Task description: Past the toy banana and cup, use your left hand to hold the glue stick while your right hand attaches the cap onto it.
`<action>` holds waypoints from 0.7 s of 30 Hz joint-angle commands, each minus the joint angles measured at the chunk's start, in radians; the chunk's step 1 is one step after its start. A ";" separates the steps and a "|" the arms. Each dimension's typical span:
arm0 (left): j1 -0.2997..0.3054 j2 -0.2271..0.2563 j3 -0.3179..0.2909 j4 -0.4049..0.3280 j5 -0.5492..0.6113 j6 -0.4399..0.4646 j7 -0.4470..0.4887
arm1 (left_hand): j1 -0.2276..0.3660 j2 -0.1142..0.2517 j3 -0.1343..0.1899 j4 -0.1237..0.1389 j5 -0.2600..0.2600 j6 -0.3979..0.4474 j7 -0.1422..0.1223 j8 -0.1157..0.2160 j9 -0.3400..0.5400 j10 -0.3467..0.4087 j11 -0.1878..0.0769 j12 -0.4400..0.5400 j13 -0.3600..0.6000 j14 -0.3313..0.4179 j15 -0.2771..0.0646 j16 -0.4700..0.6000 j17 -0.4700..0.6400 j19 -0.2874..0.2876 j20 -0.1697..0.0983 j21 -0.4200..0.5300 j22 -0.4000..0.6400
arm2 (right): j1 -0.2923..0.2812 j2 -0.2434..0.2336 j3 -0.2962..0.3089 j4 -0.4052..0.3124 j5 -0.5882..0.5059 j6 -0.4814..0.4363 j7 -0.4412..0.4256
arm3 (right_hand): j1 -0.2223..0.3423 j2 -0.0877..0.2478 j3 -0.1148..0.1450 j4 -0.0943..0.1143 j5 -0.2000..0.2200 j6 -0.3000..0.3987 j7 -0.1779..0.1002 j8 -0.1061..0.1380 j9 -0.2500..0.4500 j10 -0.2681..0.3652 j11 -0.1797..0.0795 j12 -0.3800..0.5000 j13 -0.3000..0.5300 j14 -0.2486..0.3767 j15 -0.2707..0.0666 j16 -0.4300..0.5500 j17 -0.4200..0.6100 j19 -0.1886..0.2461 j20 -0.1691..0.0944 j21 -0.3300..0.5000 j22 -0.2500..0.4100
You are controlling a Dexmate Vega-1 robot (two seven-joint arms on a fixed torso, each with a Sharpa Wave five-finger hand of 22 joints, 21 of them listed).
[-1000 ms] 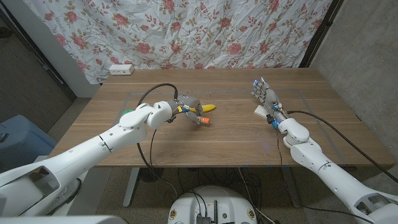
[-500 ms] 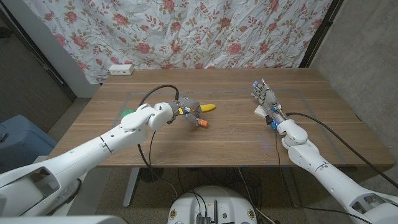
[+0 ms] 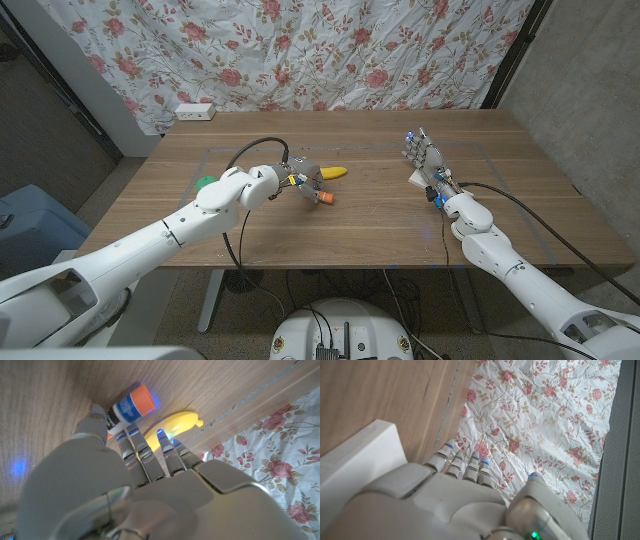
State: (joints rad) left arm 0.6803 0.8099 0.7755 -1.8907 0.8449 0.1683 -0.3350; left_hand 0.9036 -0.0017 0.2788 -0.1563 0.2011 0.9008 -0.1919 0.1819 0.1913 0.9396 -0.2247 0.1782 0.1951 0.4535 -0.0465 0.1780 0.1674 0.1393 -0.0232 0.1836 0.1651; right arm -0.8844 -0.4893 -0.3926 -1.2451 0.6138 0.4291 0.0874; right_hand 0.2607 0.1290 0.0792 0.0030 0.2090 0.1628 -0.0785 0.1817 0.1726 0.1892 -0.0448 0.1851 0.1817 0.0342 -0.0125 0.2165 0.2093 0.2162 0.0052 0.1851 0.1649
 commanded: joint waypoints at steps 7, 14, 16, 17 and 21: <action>0.015 0.009 -0.011 -0.036 0.035 0.029 -0.031 | -0.023 -0.027 -0.015 0.000 -0.003 -0.067 -0.010 -0.002 0.000 -0.087 0.000 -0.002 -0.002 -0.029 -0.137 0.000 0.003 -0.029 0.005 -0.003 0.003 | 0.009 0.017 -0.005 0.025 0.003 0.002 -0.002 | -0.011 0.000 0.009 -0.001 0.007 0.014 0.001 0.007 0.003 0.005 0.009 0.005 0.003 0.008 0.006 -0.002 0.000 0.011 0.005 0.005 0.002; 0.016 0.008 -0.014 -0.043 0.039 0.036 -0.046 | -0.035 -0.042 -0.021 -0.001 -0.008 -0.123 -0.013 0.001 0.001 -0.168 0.001 -0.004 -0.004 -0.069 -0.127 -0.003 0.003 -0.043 0.002 -0.002 0.002 | 0.013 0.023 -0.006 0.037 0.007 0.000 0.000 | -0.012 0.000 0.010 -0.001 0.008 0.015 0.001 0.007 0.003 0.004 0.009 0.005 0.003 0.009 0.009 -0.002 0.000 0.012 0.007 0.005 0.002; 0.014 0.007 -0.015 -0.046 0.040 0.039 -0.056 | -0.038 -0.045 -0.022 -0.001 -0.010 -0.135 -0.012 0.001 0.001 -0.187 0.001 -0.004 -0.005 -0.075 -0.127 -0.002 0.002 -0.048 0.001 -0.003 0.002 | 0.014 0.025 -0.006 0.040 0.007 0.000 0.000 | -0.013 0.000 0.010 -0.001 0.008 0.015 0.001 0.007 0.003 0.004 0.009 0.005 0.003 0.010 0.010 -0.001 0.000 0.012 0.008 0.004 0.002; 0.016 0.007 -0.017 -0.048 0.038 0.041 -0.055 | -0.041 -0.049 -0.024 -0.001 -0.011 -0.149 -0.011 0.000 0.000 -0.207 0.001 -0.005 -0.006 -0.083 -0.124 -0.002 0.002 -0.053 0.004 -0.004 0.002 | 0.015 0.026 -0.006 0.041 0.007 0.000 -0.001 | -0.013 0.000 0.011 -0.001 0.008 0.016 0.001 0.007 0.003 0.004 0.010 0.005 0.003 0.009 0.011 -0.002 0.000 0.012 0.009 0.004 0.002; 0.013 0.004 -0.018 -0.052 0.039 0.051 -0.072 | -0.055 -0.061 -0.030 0.001 -0.018 -0.185 -0.010 0.002 -0.002 -0.266 0.002 -0.004 -0.008 -0.124 -0.111 -0.005 0.002 -0.071 0.001 -0.004 0.002 | 0.018 0.033 -0.006 0.051 0.008 0.005 -0.004 | -0.014 0.000 0.011 -0.001 0.008 0.016 0.000 0.006 0.003 0.004 0.012 0.005 0.003 0.009 0.012 -0.002 0.000 0.011 0.012 0.004 0.002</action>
State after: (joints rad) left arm 0.6939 0.8165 0.7630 -1.9294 0.8776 0.1994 -0.3731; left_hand 0.8524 -0.0529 0.2541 -0.1565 0.1884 0.7327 -0.2049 0.1818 0.1886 0.7029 -0.2234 0.1733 0.1859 0.3521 -0.0424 0.1780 0.1676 0.0786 -0.0231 0.1836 0.1651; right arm -0.8740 -0.4701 -0.3973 -1.2153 0.6187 0.4283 0.0856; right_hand 0.2512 0.1382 0.0862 0.0015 0.2090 0.1733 -0.0790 0.1816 0.1726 0.1948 -0.0391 0.1849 0.1817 0.0396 -0.0071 0.2165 0.2094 0.2233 0.0125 0.1851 0.1649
